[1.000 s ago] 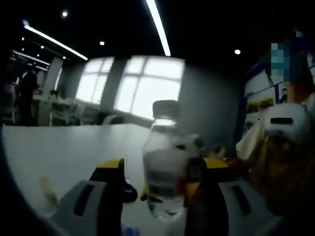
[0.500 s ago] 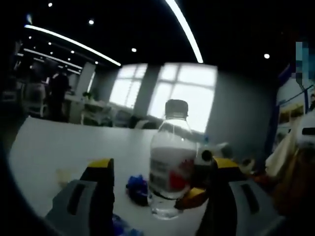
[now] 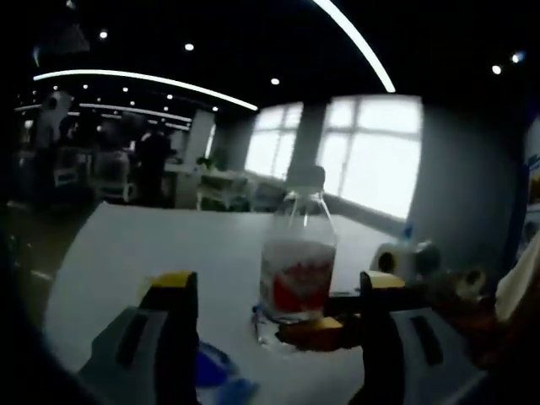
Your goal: Arrange the tabletop items into an orderly group along one side of the table until the central work area is clear of visible clutter.
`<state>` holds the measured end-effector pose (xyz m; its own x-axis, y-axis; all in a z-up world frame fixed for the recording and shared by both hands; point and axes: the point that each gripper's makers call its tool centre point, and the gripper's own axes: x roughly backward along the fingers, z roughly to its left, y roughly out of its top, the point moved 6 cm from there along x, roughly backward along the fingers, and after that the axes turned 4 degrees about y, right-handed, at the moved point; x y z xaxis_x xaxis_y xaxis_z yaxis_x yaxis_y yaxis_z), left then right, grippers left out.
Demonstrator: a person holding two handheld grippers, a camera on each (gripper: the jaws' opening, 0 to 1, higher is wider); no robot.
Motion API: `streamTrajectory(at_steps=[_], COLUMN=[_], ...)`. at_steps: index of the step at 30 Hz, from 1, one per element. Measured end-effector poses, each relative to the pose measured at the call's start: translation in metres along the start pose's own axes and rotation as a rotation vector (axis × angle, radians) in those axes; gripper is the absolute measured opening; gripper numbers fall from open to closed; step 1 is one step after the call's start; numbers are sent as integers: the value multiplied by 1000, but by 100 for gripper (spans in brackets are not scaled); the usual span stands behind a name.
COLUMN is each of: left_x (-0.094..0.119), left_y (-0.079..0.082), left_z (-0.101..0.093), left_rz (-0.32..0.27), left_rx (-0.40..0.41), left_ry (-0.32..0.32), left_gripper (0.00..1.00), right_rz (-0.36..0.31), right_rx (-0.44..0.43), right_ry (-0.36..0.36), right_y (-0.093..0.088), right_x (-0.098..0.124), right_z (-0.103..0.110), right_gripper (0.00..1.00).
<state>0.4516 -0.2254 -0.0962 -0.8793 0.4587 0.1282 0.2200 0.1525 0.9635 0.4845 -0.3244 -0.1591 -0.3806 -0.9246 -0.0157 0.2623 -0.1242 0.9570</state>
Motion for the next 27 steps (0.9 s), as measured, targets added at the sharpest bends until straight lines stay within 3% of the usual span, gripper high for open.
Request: streamTrajectory(at_steps=[9,20,23,27], left_x=[-3,-7,-6,-6], left_y=[-9,-6,-5,-5], left_z=[-1,-8,-5,-6], left_rz=[36,15,19,21], left_rx=[-7,3,-46,-46], left_ry=[74,100,151,169], left_gripper=[62,51,47,46], right_rz=[29,48,50,54], right_rx=[31,63,82,97], right_ry=[-74,-72,-79,-83], right_y=[-5,-9,-9,-10], right_x=[0,-5,-7,-9], right_z=[2,13,15,17], right_gripper=[38,38,38,38])
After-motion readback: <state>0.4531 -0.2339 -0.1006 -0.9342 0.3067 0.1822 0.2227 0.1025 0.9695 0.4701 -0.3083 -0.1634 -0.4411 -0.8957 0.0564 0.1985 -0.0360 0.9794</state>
